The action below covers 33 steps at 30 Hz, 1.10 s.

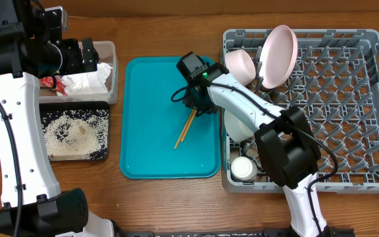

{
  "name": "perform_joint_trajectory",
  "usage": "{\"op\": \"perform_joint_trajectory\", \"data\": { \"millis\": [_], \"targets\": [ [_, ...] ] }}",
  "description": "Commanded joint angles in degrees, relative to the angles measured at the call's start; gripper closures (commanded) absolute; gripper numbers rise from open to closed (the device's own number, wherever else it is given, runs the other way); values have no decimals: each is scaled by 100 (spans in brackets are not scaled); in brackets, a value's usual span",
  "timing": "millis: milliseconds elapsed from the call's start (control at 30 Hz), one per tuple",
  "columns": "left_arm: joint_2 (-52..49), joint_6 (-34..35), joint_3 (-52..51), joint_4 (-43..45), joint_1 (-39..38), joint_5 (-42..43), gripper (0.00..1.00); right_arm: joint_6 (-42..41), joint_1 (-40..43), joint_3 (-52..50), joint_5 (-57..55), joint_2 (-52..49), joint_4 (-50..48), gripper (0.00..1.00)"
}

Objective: Sort waste into correct bins and load items into the dishwasher
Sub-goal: 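Close the right gripper on one chopstick and adjust the grip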

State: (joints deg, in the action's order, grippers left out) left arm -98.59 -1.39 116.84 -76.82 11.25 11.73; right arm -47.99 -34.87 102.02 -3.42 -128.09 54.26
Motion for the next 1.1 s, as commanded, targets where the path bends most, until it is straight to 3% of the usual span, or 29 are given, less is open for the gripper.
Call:
{"op": "perform_joint_trajectory", "data": {
  "millis": [0, 767, 1067],
  "targets": [
    [-31, 74, 42, -7, -39, -13, 0, 24, 13, 118, -103, 251, 28, 64],
    [-31, 74, 42, -7, -39, -13, 0, -201, 76, 9, -295, 470, 313, 63],
    [-31, 74, 42, -7, -39, -13, 0, -304, 33, -693, -76, 459, -516, 64]
  ]
}}
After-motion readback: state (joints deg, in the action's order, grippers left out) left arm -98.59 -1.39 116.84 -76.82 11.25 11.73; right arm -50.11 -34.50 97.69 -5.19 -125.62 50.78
